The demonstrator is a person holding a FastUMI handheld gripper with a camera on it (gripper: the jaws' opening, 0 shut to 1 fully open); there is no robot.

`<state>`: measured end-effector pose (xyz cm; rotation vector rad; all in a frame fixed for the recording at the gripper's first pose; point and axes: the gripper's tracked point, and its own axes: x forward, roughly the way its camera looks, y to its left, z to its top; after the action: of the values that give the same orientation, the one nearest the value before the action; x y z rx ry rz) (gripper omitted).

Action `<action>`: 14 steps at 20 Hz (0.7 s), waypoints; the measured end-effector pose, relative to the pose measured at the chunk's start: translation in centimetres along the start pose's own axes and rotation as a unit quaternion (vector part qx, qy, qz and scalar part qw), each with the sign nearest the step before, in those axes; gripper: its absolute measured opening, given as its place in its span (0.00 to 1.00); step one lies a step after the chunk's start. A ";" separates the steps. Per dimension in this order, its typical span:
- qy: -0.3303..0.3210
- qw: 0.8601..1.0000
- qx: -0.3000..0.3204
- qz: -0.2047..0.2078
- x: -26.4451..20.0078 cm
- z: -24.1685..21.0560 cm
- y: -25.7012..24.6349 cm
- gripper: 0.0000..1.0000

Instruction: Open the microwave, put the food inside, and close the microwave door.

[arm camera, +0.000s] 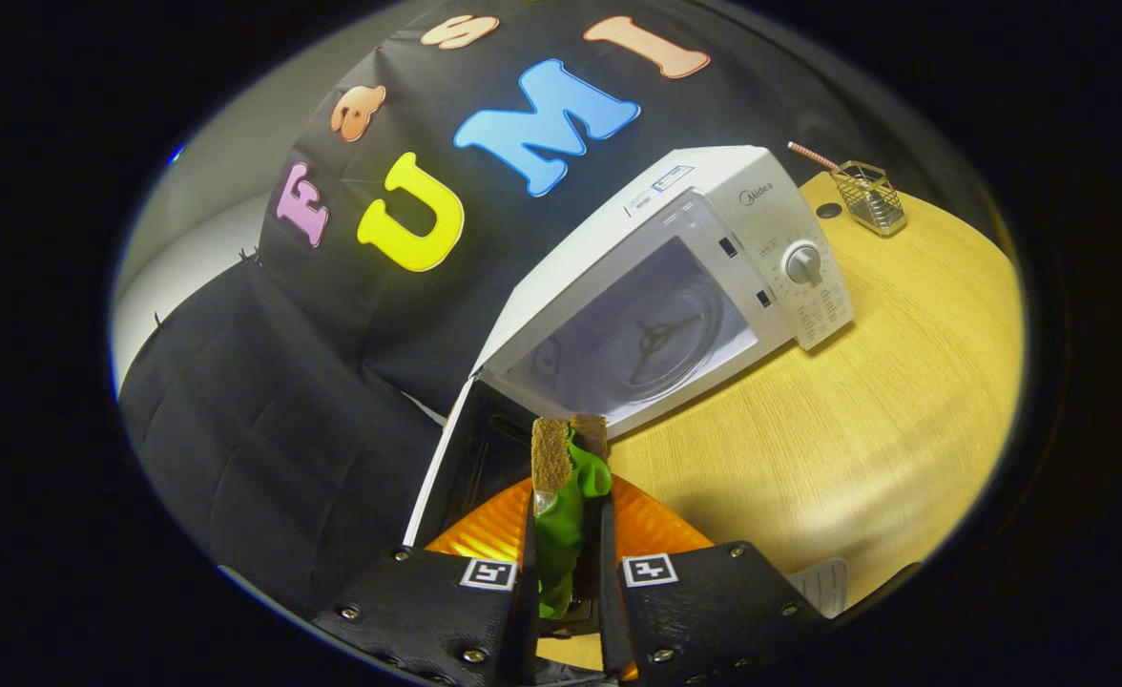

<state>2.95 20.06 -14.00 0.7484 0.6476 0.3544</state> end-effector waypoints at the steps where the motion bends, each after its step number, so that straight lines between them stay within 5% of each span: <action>1: -0.008 1.000 0.003 0.000 0.7 0.1 0.2 0.26; 14: -0.112 0.993 0.033 -0.008 11.1 3.6 -1.4 0.26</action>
<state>13.78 22.89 -17.62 0.8317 0.4555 0.2307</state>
